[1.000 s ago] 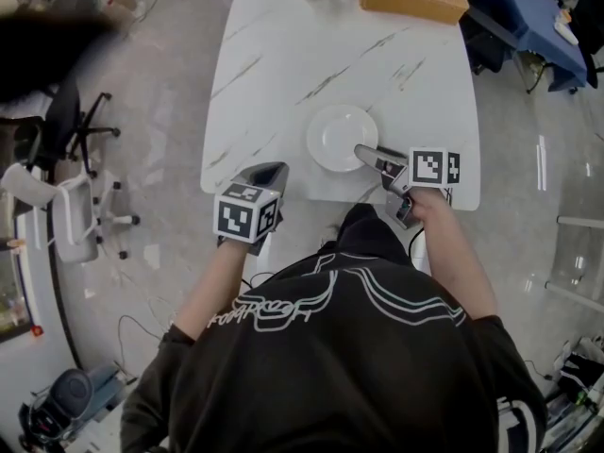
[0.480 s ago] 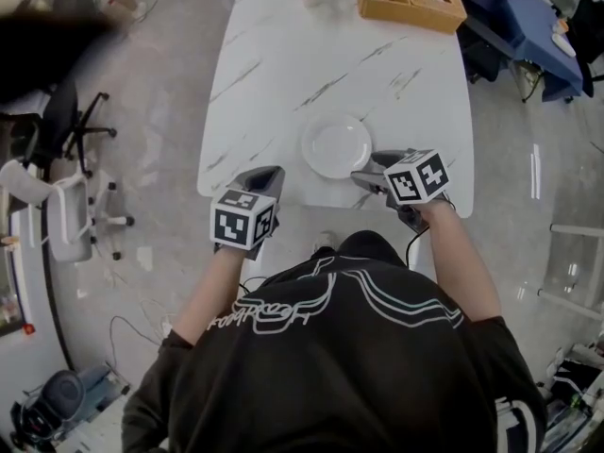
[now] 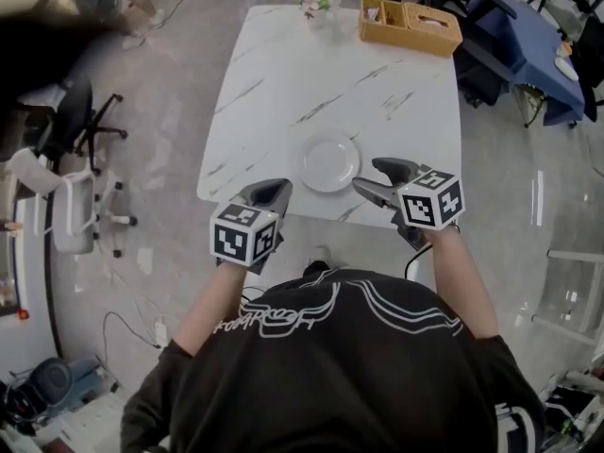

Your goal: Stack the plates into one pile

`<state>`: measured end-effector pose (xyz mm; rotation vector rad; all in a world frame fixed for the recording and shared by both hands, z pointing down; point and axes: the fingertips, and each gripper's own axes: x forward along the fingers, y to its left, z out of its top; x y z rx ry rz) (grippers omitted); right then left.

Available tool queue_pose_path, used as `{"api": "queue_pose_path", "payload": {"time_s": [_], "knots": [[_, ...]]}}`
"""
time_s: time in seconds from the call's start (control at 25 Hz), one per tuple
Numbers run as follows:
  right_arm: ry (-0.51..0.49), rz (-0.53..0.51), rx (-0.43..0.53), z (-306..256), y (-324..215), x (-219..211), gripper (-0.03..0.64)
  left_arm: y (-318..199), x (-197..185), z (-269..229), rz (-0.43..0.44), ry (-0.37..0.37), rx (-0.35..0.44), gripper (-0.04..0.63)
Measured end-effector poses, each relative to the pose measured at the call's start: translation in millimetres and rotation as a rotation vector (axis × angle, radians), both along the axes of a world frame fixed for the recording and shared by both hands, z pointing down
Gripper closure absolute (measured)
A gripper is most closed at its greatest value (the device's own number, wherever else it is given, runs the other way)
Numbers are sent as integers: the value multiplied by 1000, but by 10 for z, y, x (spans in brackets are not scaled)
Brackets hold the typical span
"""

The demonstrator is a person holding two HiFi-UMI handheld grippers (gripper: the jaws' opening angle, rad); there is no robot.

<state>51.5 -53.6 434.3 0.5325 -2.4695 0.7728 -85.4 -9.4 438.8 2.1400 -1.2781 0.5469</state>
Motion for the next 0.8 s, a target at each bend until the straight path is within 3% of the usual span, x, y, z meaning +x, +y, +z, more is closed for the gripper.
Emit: {"api": "queue_pose_path", "payload": {"time_s": [0.12, 0.36, 0.64, 0.8], "knots": [[-71, -29, 67, -402, 73, 111, 357, 33, 265, -342, 10, 52, 41, 571], [-190, -67, 167, -945, 401, 365, 546, 246, 775, -900, 39, 133, 129, 571], [-423, -63, 166, -1404, 742, 602, 586, 536, 1096, -1279, 53, 159, 235, 572], [-442, -65, 203, -1572, 863, 736, 589, 666, 1175, -1426, 43, 182, 274, 571]]}}
